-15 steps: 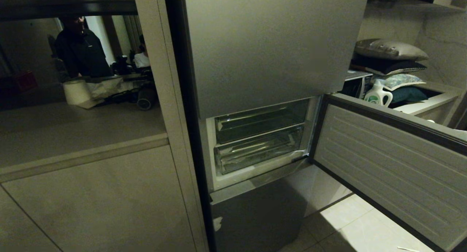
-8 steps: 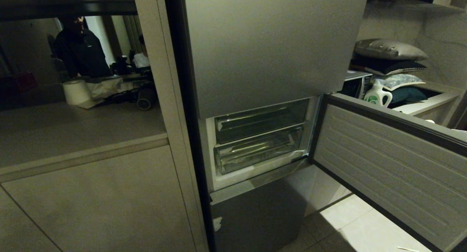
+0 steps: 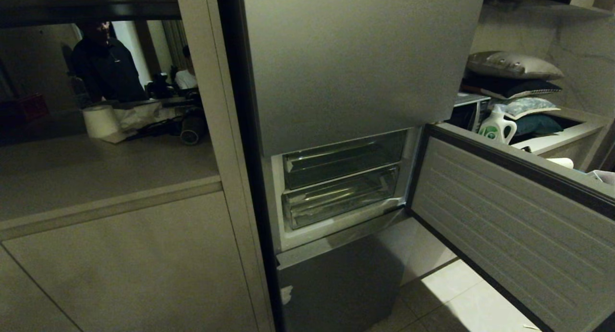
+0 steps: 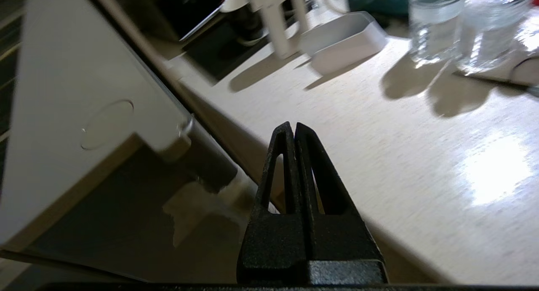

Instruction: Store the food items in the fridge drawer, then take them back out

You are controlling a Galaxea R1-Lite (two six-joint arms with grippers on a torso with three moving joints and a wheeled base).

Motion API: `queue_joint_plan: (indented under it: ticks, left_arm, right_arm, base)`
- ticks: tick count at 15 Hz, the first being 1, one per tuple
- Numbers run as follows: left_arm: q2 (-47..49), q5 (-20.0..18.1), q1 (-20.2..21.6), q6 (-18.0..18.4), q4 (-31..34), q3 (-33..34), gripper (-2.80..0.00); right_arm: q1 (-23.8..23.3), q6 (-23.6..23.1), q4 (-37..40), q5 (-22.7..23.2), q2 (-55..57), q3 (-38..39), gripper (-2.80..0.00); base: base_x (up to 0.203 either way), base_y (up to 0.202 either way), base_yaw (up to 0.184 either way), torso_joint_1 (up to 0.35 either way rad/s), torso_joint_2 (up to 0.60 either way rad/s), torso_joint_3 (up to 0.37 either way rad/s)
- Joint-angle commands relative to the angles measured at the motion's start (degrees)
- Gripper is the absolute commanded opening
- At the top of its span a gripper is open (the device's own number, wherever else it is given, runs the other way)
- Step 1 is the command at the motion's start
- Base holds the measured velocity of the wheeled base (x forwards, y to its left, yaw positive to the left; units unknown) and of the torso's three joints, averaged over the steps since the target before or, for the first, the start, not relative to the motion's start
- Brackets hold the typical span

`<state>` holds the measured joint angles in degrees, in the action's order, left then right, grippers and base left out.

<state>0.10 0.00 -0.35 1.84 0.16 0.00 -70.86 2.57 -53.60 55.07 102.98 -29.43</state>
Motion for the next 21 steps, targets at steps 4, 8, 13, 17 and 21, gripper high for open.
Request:
queue_joint_plan:
  ticks: [4,8,13,17,21]
  left_arm:
    - [0.1,0.0,0.0,0.0,-0.1,0.0,-2.80]
    - [0.1,0.0,0.0,0.0,0.0,0.0,-2.80]
    - [0.1,0.0,0.0,0.0,0.0,0.0,-2.80]
    - [0.1,0.0,0.0,0.0,0.0,0.0,-2.80]
    - [0.1,0.0,0.0,0.0,0.0,0.0,-2.80]
  right_arm:
    - [0.0,0.0,-0.5,1.5,-20.0,17.1,-2.80]
    - [1.1,0.7,-1.9,2.9,-34.1,28.3,-2.80]
    - [8.1,10.7,-0.5,2.6,-49.5,31.1,-2.80]
    - [23.5,11.6,1.8,-10.1,-47.7,30.2,-2.80]
    - [46.9,14.4,5.0,-28.7,-42.8,26.9,-2.80]
  base:
    - [0.000,0.000,0.000,0.000,0.00,0.000]
    - [0.000,0.000,0.000,0.000,0.00,0.000]
    - [0.000,0.000,0.000,0.000,0.00,0.000]
    - [0.000,0.000,0.000,0.000,0.00,0.000]
    - [0.000,0.000,0.000,0.000,0.00,0.000]
